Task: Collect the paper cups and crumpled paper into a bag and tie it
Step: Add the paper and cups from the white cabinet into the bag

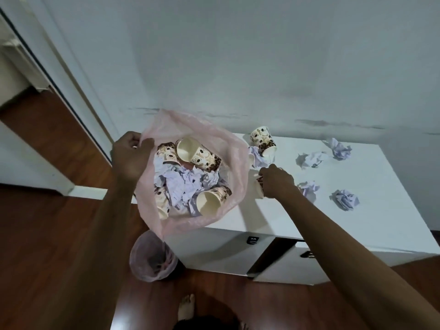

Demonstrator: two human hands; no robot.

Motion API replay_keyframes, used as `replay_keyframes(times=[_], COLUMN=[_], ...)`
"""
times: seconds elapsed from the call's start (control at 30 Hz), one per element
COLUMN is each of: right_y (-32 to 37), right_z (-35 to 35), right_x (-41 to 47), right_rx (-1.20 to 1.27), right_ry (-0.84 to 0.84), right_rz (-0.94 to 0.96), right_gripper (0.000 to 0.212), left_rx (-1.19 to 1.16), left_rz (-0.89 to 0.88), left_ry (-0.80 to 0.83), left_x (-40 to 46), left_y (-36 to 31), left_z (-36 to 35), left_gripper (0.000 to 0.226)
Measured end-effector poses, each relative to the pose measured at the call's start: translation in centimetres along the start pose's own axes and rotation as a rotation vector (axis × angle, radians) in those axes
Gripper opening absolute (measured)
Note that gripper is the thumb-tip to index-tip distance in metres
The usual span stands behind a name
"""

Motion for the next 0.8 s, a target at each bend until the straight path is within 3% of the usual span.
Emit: replay_keyframes(times=[0.1,0.23,0.43,0.57,0.7,0.8], right_y=[-0.5,-1.3,-2.6,-0.8,3.6,7.8], right_z=[0.5,1.2,6.1,11.2,13.7,13.6], right_x=[0.2,0.9,0.6,-1.5,-3.3,-3.4], right_rx=[-0.056,-0.046,0.364,0.714,0.806,0.821], right_ry=[-0.062,-0.074,-0.284,-0.477,-0.538,-0.459], right_rz=[0.057,0.072,0.002,0.12,0.265,0.316], right_gripper=[0.035,0.051,0.075,0.074,0.069,0.067], left_rx=[0.015,0.065,-0.005,-0.008,0.003,0.026], left_rz=[-0.073,-0.125,-0.063,-0.062,-0.101,-0.129], left_ry=[-0.059,-0.092,-0.093,-0.088,-0.075,-0.052], left_x=[-1.2,-2.1,-1.6,-1.3,-0.2,0.5], left_y=[0.7,-0.2,-1.8,-2.5,-2.6,-2.7], left_z=[0.8,0.5,-1.3,-2.2,-2.3,-2.2], left_gripper=[0.018,0.021,0.011,0.015,0.016,0.014])
Point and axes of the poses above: each hand's wrist, its own x-axis towards the middle knuckle, its own z-axis out of the back of the hand, y = z × x, the point moved 5 cm from there along x, towards the middle knuckle, and after that the axes turned 1 degree about -x, right-handed, at the moved point
